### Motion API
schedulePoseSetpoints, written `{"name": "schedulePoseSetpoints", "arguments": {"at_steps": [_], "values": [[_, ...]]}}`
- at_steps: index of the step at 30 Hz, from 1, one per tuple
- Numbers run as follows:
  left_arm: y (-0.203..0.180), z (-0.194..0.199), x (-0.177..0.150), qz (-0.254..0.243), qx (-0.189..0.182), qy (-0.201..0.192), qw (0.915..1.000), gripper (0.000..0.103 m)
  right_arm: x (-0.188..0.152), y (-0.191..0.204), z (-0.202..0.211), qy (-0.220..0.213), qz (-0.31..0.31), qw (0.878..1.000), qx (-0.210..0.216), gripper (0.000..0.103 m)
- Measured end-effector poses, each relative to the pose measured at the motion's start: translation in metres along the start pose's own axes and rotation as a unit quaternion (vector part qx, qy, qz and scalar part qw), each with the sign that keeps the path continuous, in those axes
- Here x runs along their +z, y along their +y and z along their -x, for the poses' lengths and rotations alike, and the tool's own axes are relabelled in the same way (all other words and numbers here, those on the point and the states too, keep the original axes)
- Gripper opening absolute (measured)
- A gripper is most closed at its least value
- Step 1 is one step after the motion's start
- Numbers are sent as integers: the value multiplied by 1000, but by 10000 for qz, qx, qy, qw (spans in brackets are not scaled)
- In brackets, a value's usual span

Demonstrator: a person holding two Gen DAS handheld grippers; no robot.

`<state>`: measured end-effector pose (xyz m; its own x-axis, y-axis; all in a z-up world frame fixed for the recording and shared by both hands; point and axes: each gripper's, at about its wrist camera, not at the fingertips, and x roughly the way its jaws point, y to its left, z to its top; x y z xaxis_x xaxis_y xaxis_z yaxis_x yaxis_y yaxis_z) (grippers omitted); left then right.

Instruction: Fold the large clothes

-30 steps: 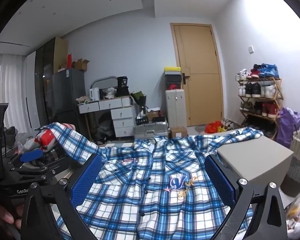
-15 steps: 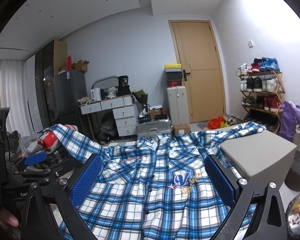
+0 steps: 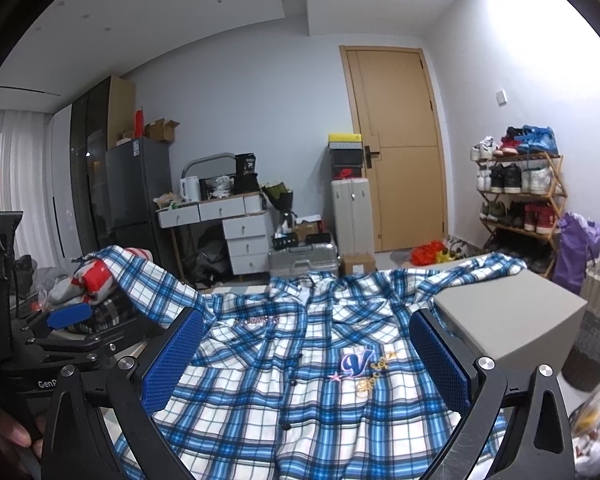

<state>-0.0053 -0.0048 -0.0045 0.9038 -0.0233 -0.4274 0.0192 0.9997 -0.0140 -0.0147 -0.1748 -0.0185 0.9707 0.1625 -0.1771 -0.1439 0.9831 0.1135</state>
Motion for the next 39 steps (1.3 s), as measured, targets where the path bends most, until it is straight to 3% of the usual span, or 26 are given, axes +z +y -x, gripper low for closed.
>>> {"name": "schedulePoseSetpoints", "arguments": {"at_steps": [39], "values": [[-2,-15,-4,-88,9,222,9997,102,-10,-13,-11,180,-208,9996,-105,103]]}}
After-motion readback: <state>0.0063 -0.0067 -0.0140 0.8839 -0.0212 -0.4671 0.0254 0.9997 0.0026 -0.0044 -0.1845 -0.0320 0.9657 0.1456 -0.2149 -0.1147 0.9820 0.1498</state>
